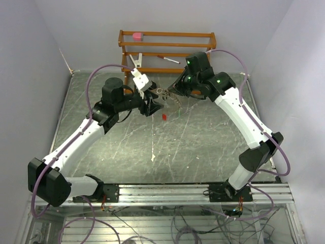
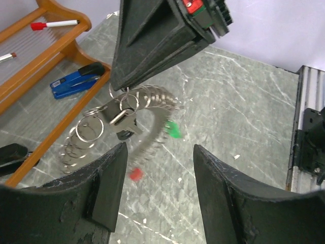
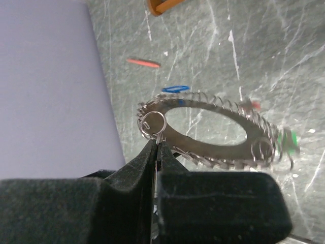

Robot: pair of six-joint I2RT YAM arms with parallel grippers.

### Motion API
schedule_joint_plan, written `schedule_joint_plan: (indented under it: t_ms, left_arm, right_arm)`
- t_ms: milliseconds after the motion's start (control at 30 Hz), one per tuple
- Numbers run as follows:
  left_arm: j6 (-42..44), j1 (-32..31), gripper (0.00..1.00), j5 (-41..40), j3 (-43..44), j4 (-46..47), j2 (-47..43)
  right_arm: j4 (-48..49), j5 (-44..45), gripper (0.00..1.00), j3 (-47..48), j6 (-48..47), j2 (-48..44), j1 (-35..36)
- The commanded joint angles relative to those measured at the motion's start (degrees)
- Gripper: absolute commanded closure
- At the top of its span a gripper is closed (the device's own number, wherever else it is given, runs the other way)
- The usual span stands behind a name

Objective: Put the keys on the keyring

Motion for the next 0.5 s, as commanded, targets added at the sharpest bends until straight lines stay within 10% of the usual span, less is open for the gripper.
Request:
schedule_joint_plan:
  t_ms: [0,467]
  left_arm:
    - [2.84,-0.36,0.35,-3.19,-0.05,0.33,0.02]
    - [11.18,-0.34,0.38,-7.9,-2.99,2.21,0.52]
  right_arm:
    - [2.94,-4.4,1.0,0.66,4.28,-1.41,0.08]
    - [10.6,-14.98,1.0,-6.28,9.23,-5.23,0.07]
